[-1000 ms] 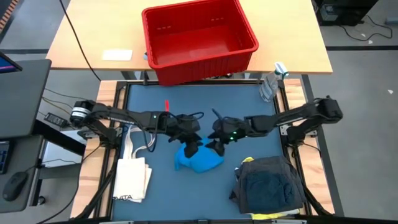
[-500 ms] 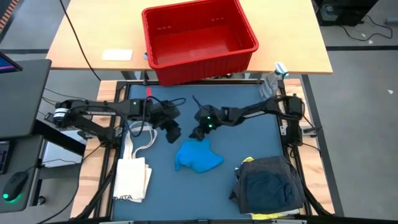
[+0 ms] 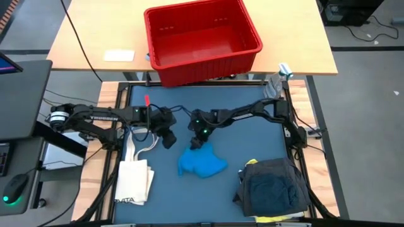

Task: Fold laundry
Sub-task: Fold the light blue boxer

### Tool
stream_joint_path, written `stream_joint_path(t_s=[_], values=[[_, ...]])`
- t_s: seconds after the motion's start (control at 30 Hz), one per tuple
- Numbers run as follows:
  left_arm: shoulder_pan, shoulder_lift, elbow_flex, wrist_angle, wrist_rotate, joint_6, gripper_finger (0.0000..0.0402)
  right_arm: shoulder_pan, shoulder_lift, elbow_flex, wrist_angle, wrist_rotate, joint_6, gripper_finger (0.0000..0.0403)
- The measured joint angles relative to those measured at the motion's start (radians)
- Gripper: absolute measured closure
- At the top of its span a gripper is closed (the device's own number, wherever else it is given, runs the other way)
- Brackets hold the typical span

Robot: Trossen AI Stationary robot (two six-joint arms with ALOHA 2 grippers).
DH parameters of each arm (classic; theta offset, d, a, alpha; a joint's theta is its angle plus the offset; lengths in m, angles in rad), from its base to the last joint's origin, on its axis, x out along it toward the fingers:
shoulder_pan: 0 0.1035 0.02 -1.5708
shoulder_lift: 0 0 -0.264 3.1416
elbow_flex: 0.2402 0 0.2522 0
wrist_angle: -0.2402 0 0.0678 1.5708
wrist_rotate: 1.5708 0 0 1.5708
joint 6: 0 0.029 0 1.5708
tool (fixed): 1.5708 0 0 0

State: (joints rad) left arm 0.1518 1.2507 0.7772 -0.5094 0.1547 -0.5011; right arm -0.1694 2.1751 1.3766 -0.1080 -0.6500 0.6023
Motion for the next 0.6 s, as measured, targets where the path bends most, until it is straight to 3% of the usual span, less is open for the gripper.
stream_joint_path(t_s=[0.1,0.17,0.3,0.47,0.6], values=[[0.018,0.0,0.0,0.032,0.0,0.034,0.0276,-0.001,0.001,-0.001,-0.035,-0.072,0.01,0.0351],[0.031,0.0,0.0,0.044,0.0,0.038,0.0276,-0.008,-0.023,-0.005,-0.088,-0.081,-0.005,0.0384],[0.037,-0.009,0.0,0.064,0.0,0.025,0.0276,-0.013,-0.161,-0.005,-0.178,0.012,-0.123,0.0392],[0.035,-0.009,0.001,0.148,0.009,0.025,0.0276,0.013,-0.393,-0.004,-0.254,0.235,-0.373,0.0393],[0.035,-0.009,0.001,0.256,0.01,0.128,0.0276,0.045,-0.558,-0.003,-0.27,0.332,-0.565,0.0393]])
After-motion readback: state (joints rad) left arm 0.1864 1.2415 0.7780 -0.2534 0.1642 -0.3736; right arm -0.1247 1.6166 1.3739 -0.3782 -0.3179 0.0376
